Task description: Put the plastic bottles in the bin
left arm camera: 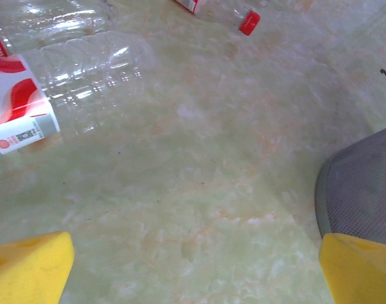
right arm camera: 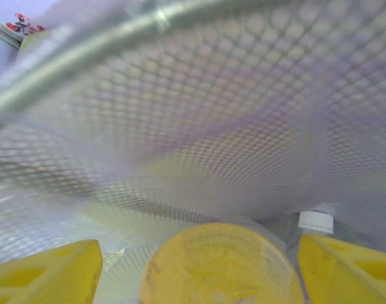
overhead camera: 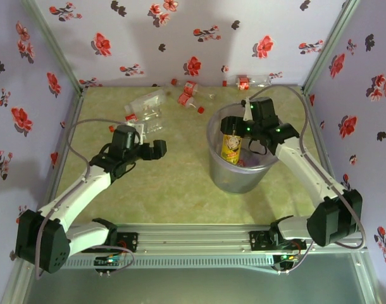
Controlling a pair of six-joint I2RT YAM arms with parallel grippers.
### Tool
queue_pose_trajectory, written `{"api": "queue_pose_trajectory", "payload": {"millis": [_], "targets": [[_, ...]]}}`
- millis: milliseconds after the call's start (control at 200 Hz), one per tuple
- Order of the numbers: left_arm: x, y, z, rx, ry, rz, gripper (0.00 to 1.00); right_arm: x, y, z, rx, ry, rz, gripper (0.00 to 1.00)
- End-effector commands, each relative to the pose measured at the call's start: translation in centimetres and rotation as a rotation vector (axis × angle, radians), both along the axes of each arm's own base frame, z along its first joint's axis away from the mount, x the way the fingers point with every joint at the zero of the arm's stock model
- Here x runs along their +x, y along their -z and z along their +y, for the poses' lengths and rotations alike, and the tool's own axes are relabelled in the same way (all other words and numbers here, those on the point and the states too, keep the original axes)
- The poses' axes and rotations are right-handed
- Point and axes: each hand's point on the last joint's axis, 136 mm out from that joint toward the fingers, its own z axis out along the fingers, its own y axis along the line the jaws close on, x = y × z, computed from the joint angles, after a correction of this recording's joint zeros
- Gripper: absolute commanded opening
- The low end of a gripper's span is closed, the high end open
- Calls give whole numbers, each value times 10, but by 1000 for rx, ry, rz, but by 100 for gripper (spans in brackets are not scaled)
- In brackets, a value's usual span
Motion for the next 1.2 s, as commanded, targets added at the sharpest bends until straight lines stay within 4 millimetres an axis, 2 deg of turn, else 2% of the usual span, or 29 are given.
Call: {"api": "queue_pose_trajectory", "payload": {"millis": [0,205,300,520,660,775,960,1195], "targets": [[7,-9,8,25,-22,-15,100,-8,-19,-6,-34,-1,-35,82],[10,-6,12,34,-35,-4,100,-17,-34,-16,-49,21,-55,82],[12,-4,14,32,-41,0,100,-22,-34,-22,-67,39,-46,80],[14,0,14,29,-50,9,100,-26,-2,-22,-91,49,39,65],[14,-4,18,42,-53,1,100,-29,15,-18,-103,38,73,61],[19,-6,27,72,-71,15,100,-28,0,-19,-88,44,33,61],[36,1,44,177,-68,46,100,-32,-34,-18,-46,39,-47,69],[69,3,81,299,-97,47,100,-41,-62,-32,-6,94,-140,77]]}}
